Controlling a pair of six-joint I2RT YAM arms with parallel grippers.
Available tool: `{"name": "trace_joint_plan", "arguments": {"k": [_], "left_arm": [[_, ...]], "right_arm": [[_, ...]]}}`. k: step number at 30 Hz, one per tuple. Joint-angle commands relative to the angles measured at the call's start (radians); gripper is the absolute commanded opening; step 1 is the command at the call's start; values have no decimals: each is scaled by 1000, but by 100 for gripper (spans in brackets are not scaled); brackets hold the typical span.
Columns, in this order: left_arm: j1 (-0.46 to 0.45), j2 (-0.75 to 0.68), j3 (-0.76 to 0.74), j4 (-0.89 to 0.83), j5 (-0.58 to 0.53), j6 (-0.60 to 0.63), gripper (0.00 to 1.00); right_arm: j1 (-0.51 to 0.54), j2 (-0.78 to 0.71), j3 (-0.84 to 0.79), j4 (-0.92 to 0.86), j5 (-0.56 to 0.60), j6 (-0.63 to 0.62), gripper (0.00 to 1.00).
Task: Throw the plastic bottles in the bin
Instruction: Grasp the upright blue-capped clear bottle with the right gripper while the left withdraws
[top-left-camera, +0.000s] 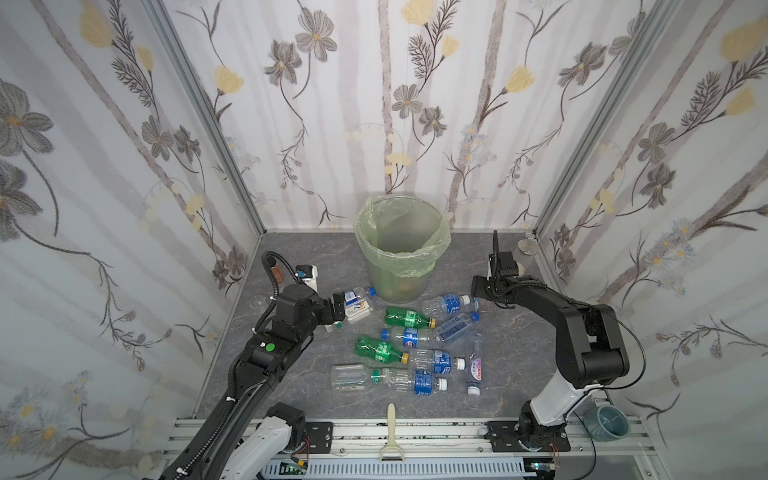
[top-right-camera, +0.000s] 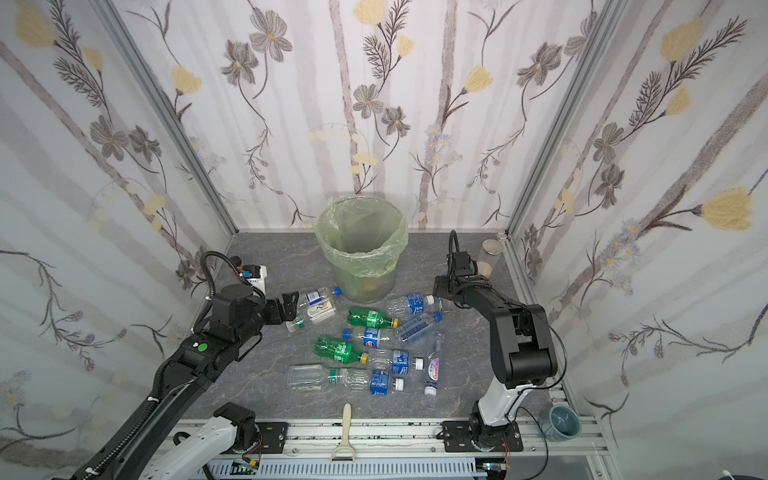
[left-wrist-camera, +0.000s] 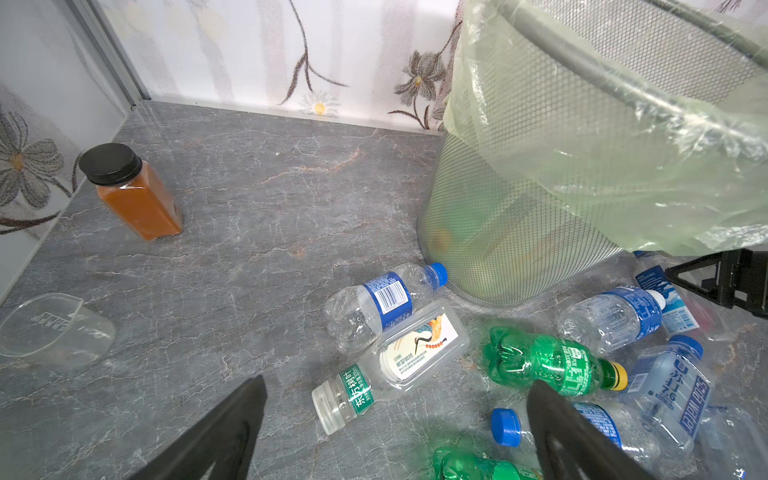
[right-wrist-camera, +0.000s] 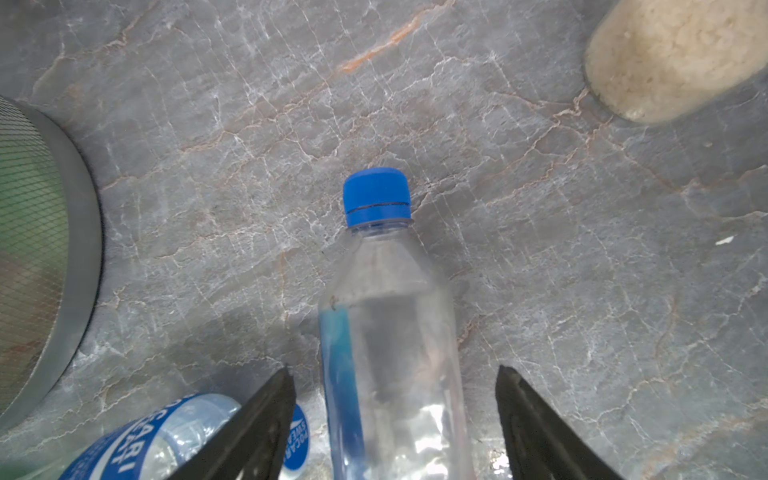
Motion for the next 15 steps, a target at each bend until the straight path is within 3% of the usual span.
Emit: {"name": "trace_joint_plan", "arguments": {"k": [1, 8, 15], "left_arm": [[1, -5, -2, 30, -9, 8, 100], [1, 3, -9, 32, -27, 22, 100], [1, 10, -23, 33, -32, 27, 100]], "right_arm": [[-1, 30, 24, -10, -9, -12, 77], [-4, 88, 53, -36, -8, -25, 76], [-5, 113, 68, -45, -17, -26, 66]]}}
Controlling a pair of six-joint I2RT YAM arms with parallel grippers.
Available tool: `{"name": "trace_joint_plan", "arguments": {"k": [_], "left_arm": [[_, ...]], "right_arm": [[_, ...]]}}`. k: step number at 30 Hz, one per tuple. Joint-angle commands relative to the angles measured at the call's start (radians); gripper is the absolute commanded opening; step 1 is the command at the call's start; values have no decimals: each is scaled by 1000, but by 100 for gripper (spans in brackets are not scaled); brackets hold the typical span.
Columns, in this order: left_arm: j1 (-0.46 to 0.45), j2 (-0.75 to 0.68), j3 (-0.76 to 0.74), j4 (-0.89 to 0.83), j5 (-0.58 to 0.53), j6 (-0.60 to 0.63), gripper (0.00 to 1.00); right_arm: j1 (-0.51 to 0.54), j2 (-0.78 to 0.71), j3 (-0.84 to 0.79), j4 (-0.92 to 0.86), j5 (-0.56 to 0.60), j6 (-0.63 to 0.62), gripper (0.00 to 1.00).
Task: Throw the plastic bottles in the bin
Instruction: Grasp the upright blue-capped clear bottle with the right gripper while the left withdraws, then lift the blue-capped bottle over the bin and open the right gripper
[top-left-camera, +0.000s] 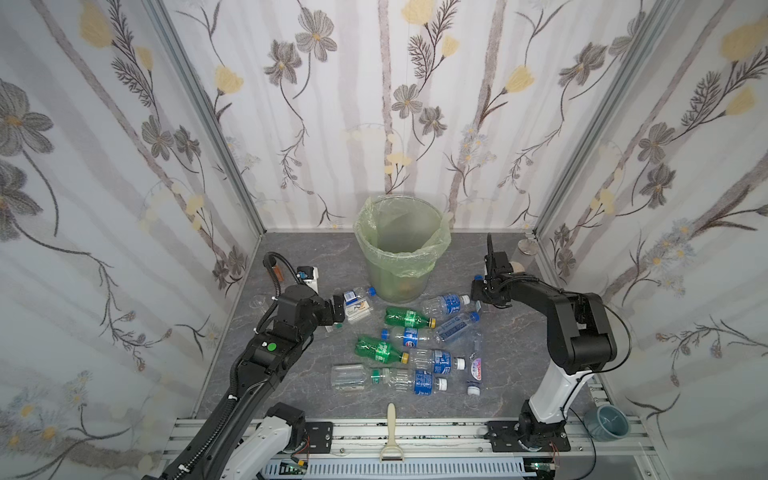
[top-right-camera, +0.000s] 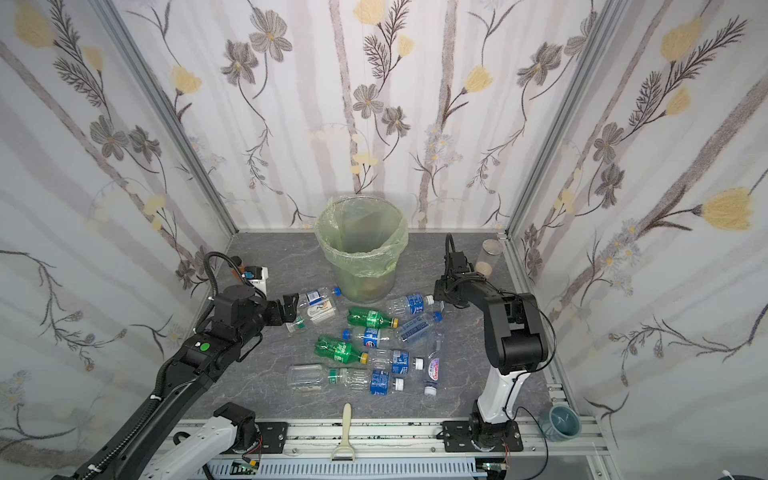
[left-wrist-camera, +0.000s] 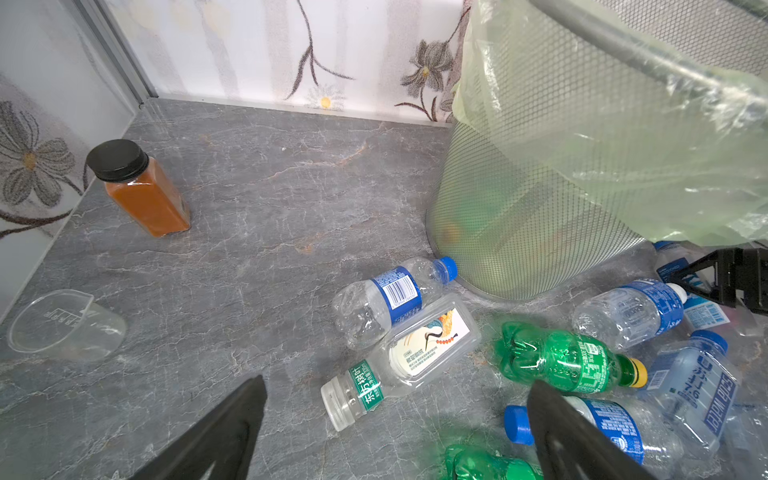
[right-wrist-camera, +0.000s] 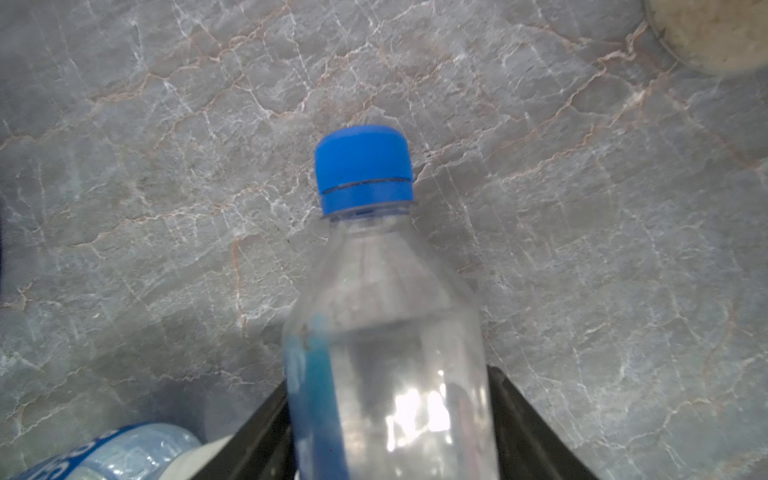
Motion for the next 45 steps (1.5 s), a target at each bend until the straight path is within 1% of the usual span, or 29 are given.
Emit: {"name": "trace_joint_plan", "arguments": {"k": [1, 7, 8, 10, 11, 17, 22, 30, 33, 35, 40, 42, 45], "left_arm": [[1, -2, -10, 31, -14, 7, 100], [-1, -11, -27, 34, -22, 8, 100], [0, -11, -29, 34, -22, 8, 100], [1, -9, -31, 36, -22, 6, 100], [1, -9, -31, 37, -21, 6, 100], [1, 1, -34, 40, -10, 3, 100], [2, 5, -33, 45, -16, 6, 100], [4, 28, -23, 47, -22, 17, 100], [3, 24, -31, 46, -22, 9, 100], [4, 19, -36, 45, -22, 6, 100], [4, 6, -55, 46, -28, 7, 100], [6, 4, -61, 46, -30, 10, 100], [7, 7, -63, 46, -27, 9, 100]], "right_arm": [[-3, 6, 11, 9, -6, -6, 64], [-3, -24, -2, 4, 31, -14, 60], [-2, -37, -8, 5, 35, -15, 59], [-3, -76, -21, 5, 38, -23, 50], [-2, -96, -29, 6, 38, -25, 49], [0, -237, -59, -32, 37, -39, 52], [20, -366, -88, -59, -20, -69, 53], [162, -577, -147, -108, -35, -87, 52], [197, -669, -205, -107, -67, -67, 51], [206, -741, -244, -98, -116, -64, 50], [218, -911, -310, -83, -186, -65, 49], [218, -949, -314, -62, -216, -71, 49], [219, -950, -261, -2, -311, -83, 48]]}}
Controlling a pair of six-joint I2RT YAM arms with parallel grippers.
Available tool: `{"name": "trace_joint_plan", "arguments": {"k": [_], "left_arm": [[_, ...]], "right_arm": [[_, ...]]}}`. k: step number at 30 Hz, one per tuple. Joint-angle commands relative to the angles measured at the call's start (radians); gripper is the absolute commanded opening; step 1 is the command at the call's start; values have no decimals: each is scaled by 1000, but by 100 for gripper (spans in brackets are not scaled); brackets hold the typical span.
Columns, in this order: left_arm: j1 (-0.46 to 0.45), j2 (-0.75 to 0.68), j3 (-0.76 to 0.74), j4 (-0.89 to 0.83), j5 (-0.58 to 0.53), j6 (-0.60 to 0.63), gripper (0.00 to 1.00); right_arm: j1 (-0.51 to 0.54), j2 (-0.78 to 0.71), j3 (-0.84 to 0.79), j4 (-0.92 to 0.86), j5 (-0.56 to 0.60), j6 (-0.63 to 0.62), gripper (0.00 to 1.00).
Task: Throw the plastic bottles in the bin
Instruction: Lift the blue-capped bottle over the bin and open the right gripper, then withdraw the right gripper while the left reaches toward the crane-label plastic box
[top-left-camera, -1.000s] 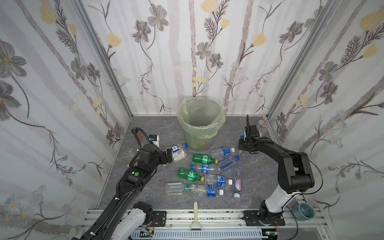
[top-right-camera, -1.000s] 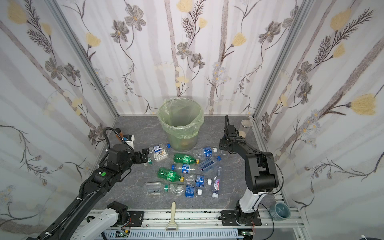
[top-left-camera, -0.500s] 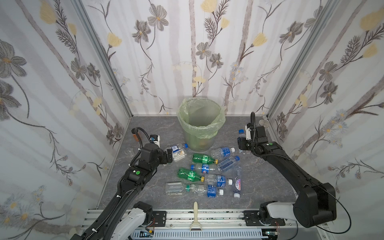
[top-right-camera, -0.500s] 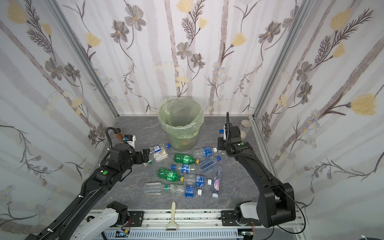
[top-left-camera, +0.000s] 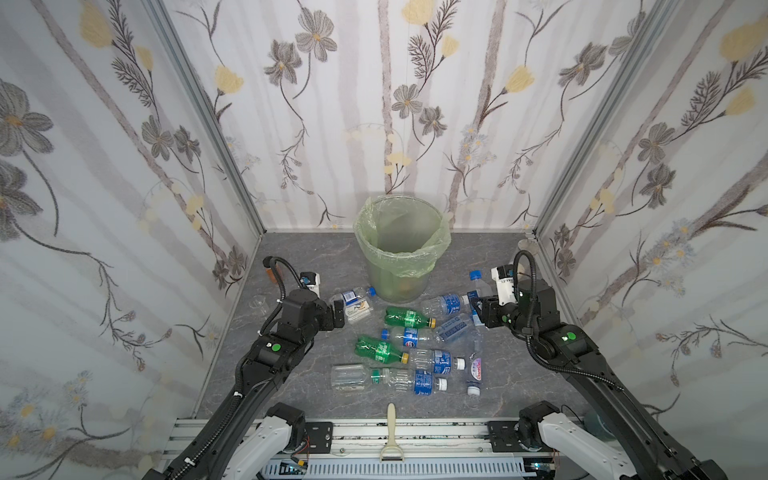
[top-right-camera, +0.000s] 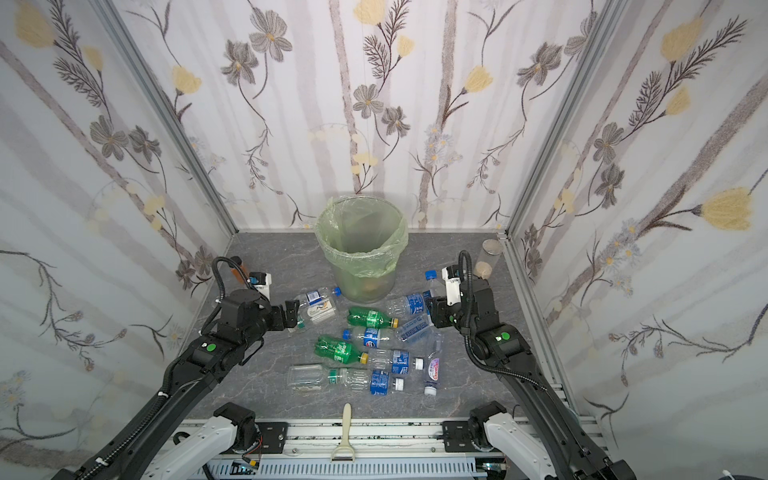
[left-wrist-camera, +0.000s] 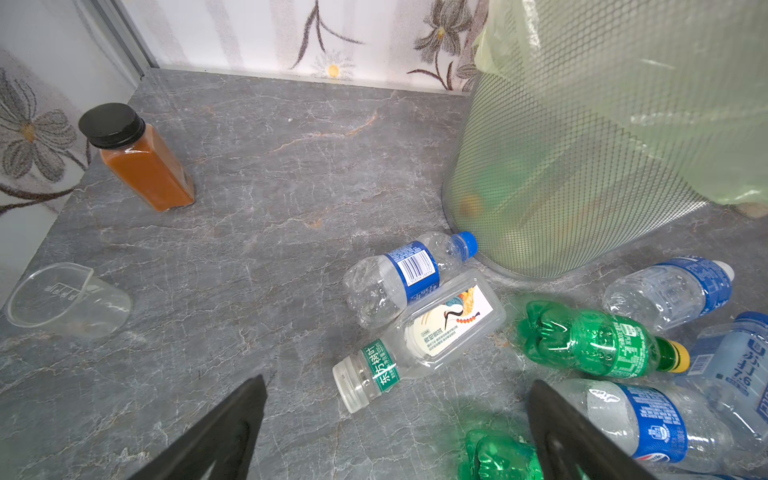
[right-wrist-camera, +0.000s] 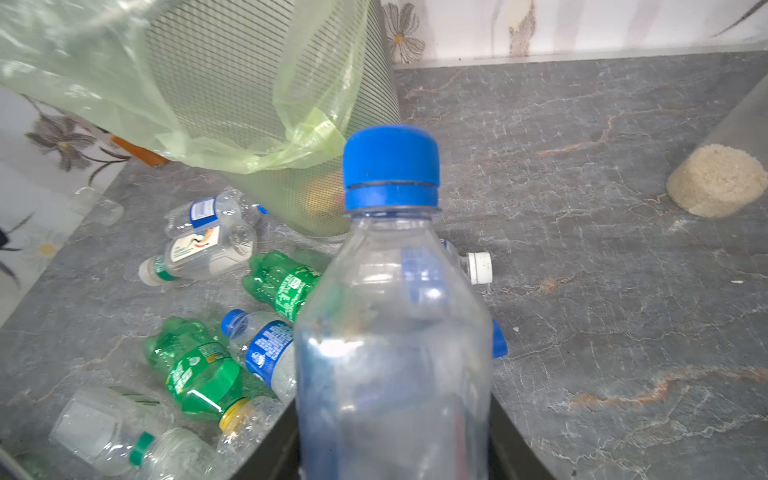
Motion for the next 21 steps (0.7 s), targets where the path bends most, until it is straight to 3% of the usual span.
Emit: {"name": "trace_joint_plan", "arguments": {"k": [1, 4, 7, 8, 10, 13, 16, 21], "left_arm": [[2, 1, -1, 34, -12, -4, 100], [2, 0, 14, 35, -1, -7, 100], [3, 7, 32, 36, 9, -9, 100], [3, 11, 37, 37, 18, -7, 100], [3, 21, 43, 37, 41, -13, 100], [2, 30, 41, 33, 59, -15, 100], [2, 27, 34, 32, 72, -14, 100], [2, 53, 38, 33, 76, 5, 100]], "right_arm": [[5, 18, 81, 122, -150, -19, 48], [23, 142, 285, 174, -238, -29, 46], [69, 376, 608, 206, -258, -38, 47], [77, 456, 713, 210, -261, -31, 51], [79, 637, 955, 197, -252, 9, 71], [73, 787, 1194, 134, -225, 31, 89], [68, 781, 1200, 112, -201, 15, 92], [53, 577, 910, 186, -158, -24, 97]]}}
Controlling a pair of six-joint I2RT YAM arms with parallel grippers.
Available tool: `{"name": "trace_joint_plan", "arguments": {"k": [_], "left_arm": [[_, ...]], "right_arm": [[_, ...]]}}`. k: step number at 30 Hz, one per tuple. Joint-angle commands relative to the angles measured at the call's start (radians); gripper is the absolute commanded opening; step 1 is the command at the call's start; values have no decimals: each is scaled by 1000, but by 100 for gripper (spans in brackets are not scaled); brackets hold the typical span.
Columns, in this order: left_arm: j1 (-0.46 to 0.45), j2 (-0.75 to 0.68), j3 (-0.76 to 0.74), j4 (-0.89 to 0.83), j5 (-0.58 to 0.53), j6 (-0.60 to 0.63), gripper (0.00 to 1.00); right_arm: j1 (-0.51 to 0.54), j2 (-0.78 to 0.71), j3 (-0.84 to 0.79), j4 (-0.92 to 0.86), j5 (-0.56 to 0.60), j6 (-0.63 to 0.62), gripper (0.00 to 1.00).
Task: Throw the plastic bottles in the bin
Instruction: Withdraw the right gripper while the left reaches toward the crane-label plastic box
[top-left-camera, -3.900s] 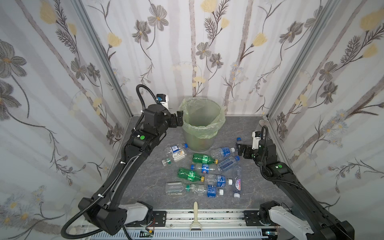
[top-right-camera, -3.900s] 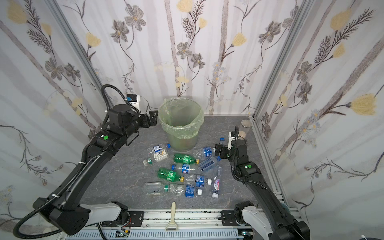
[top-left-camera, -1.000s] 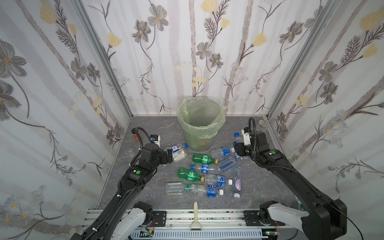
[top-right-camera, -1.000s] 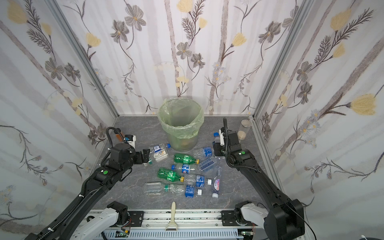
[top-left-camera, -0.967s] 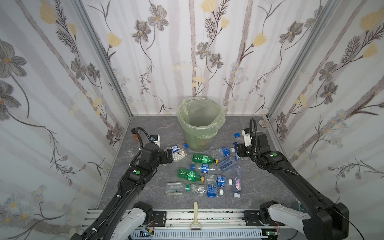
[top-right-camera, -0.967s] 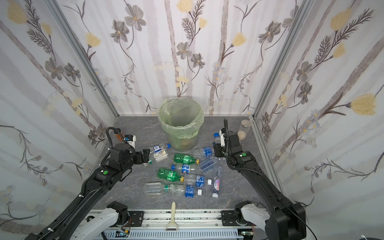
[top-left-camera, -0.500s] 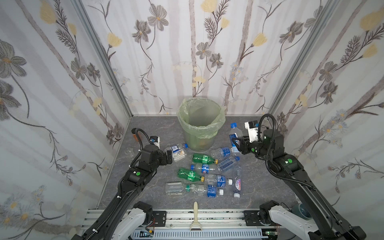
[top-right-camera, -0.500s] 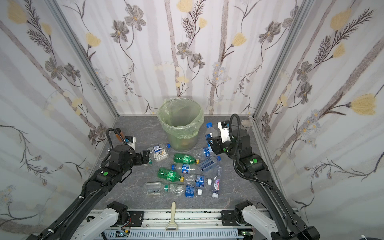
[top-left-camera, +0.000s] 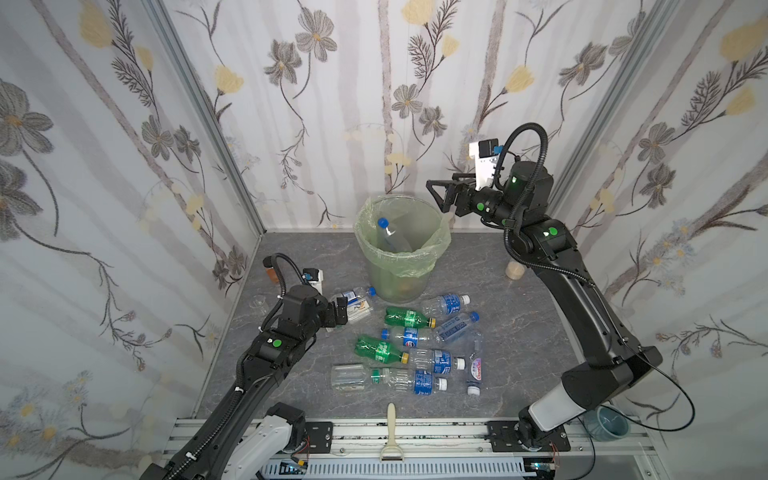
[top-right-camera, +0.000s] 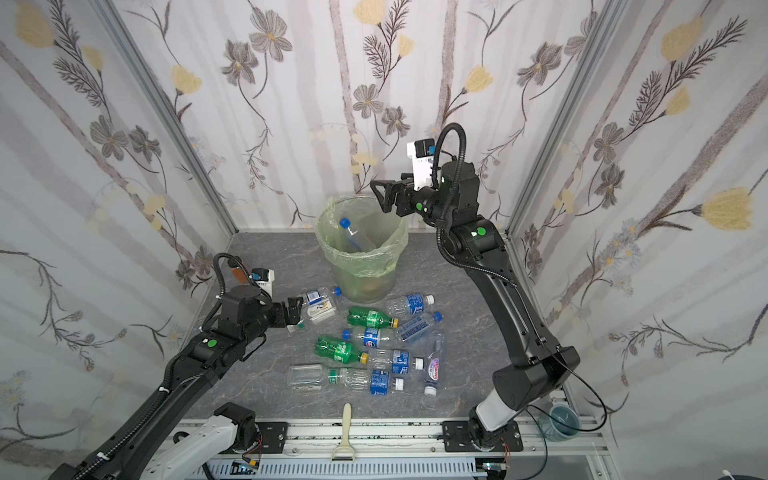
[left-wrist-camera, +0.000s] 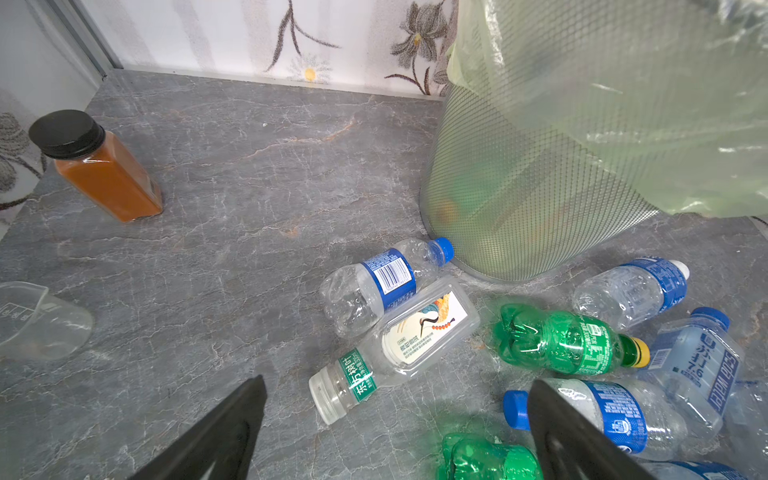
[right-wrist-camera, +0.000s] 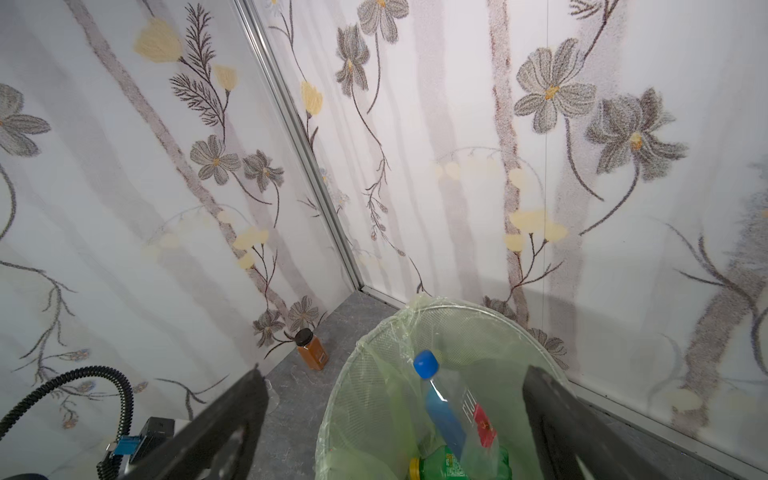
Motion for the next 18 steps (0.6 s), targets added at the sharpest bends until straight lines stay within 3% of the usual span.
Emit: {"name": "trace_joint_plan", "arguments": {"k": [1, 10, 18], "left_arm": [[2, 29, 10, 18, 16, 17, 100], [2, 146, 35, 19, 13, 53, 100], [-2, 331, 62, 25, 85, 62, 93]], "right_arm": [[-17, -137, -174, 60, 33, -27, 98], [-95, -434, -645, 133, 71, -22, 100], [-186, -558, -939, 152, 80, -8, 100]]}}
